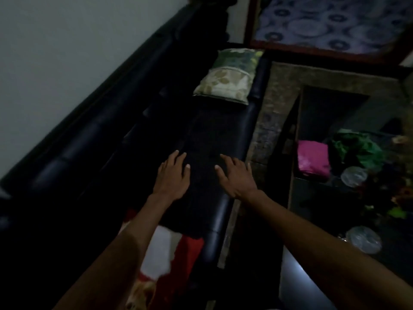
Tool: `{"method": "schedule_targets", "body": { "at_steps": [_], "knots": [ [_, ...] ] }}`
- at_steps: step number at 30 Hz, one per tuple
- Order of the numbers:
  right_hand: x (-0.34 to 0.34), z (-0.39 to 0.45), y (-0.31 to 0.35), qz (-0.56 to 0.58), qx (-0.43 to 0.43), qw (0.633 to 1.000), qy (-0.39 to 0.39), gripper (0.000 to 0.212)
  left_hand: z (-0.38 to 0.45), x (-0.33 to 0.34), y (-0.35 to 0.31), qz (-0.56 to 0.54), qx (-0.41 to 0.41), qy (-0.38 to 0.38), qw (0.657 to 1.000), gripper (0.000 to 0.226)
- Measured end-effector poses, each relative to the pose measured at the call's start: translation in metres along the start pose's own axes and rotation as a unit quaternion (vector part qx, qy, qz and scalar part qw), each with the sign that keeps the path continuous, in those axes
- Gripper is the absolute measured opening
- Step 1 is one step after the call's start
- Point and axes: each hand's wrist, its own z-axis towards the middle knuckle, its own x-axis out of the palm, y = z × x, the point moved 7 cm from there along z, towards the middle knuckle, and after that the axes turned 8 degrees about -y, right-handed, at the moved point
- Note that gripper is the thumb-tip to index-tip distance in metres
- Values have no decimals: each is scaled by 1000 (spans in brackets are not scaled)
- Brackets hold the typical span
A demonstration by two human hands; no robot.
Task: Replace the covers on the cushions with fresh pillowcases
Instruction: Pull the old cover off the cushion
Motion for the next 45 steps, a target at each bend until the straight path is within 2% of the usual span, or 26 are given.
{"method": "schedule_targets", "body": {
  "at_steps": [10, 19, 27, 32, 36, 45],
  "knots": [
    [-99, 42, -227, 12, 206, 977, -56, 58, 124, 132, -196, -29, 144, 135, 980, 49],
    [-147, 68, -331, 54, 339, 936, -77, 62, 216, 194, -317, -21, 242, 181, 953, 45],
    [-163, 149, -377, 80, 395, 912, -72, 66, 327, 240, -360, -35, 264, 213, 940, 45],
    [-189, 233, -382, 77, 382, 919, -60, 62, 399, 253, -379, -47, 284, 220, 932, 44],
    [-201, 301, -389, 84, 367, 923, -75, 61, 454, 257, -381, -53, 246, 207, 945, 44],
    [-204, 467, -409, 95, 329, 939, -20, 58, 596, 294, -373, -56, 192, 201, 959, 43]
  ]
}}
